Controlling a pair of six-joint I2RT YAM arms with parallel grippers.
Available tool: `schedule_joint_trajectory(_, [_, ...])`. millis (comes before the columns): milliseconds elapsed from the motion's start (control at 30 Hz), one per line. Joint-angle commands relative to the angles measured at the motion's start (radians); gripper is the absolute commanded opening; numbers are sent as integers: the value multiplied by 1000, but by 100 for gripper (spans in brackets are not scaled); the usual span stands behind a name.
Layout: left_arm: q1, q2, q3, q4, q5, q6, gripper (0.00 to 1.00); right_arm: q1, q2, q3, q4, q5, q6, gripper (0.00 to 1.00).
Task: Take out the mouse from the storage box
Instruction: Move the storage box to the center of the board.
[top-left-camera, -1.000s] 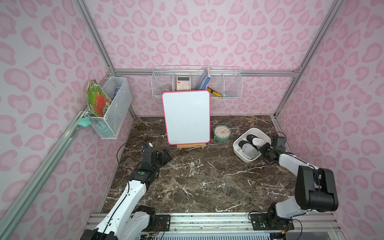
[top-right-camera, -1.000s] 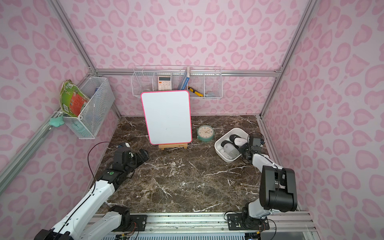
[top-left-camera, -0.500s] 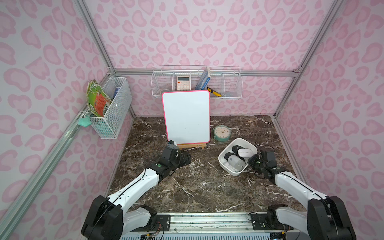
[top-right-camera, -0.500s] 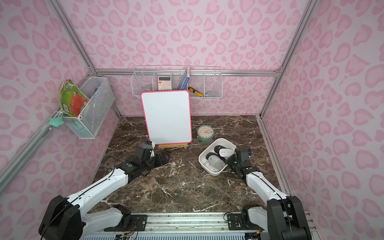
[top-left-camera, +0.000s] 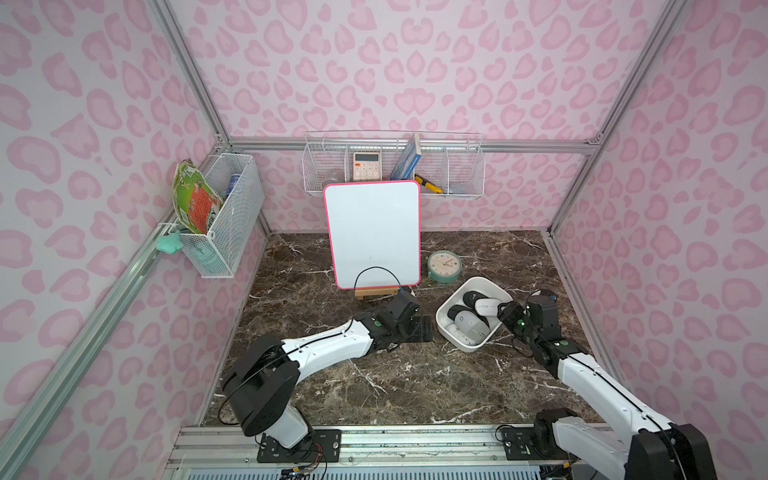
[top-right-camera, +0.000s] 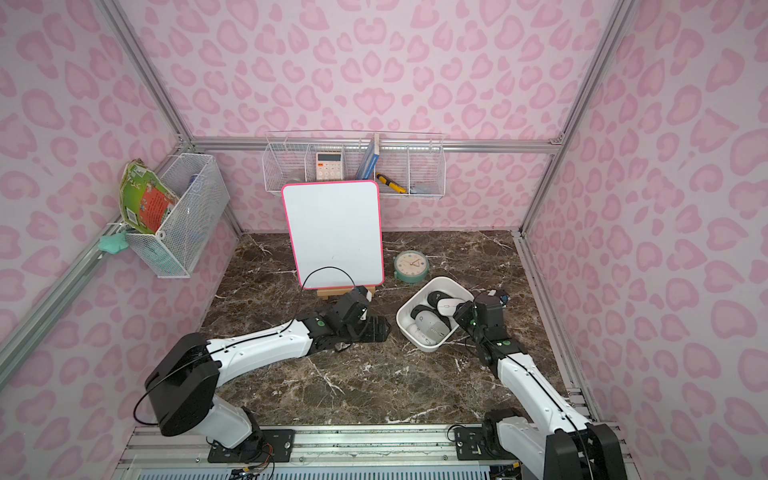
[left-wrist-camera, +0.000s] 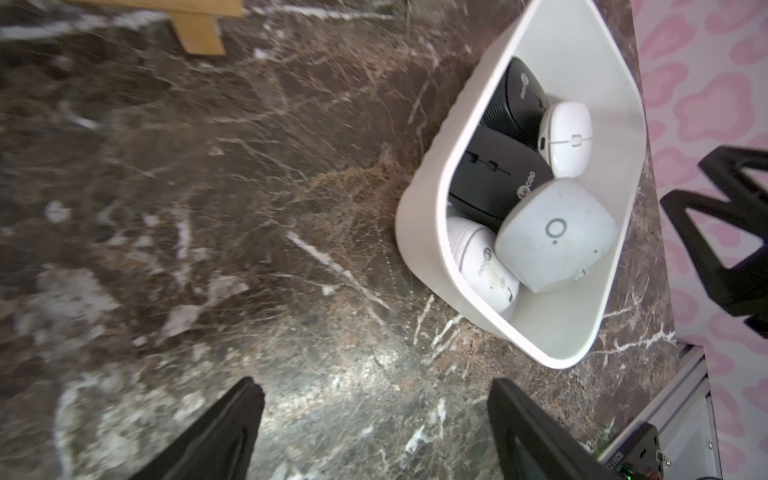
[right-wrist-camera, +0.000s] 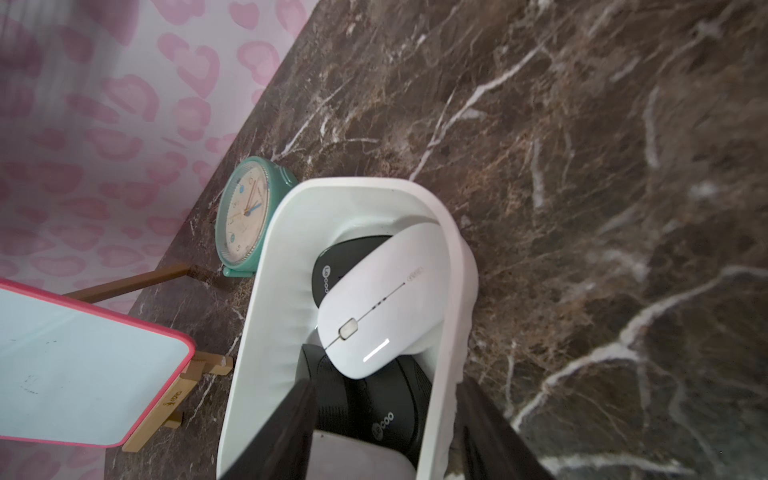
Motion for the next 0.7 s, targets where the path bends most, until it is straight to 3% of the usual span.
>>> schedule_joint_trajectory(0, [-16, 73, 86, -56, 3, 7, 87, 1, -27, 12, -7, 15, -86, 58])
schedule_joint_trajectory(367, [-18, 301, 296, -196, 22, -10, 70, 6, -139, -25, -6, 1, -167, 61])
schedule_joint_trajectory(667, [32, 231, 191, -219, -47, -14, 52, 17, -147, -39, 22, -22, -208, 67])
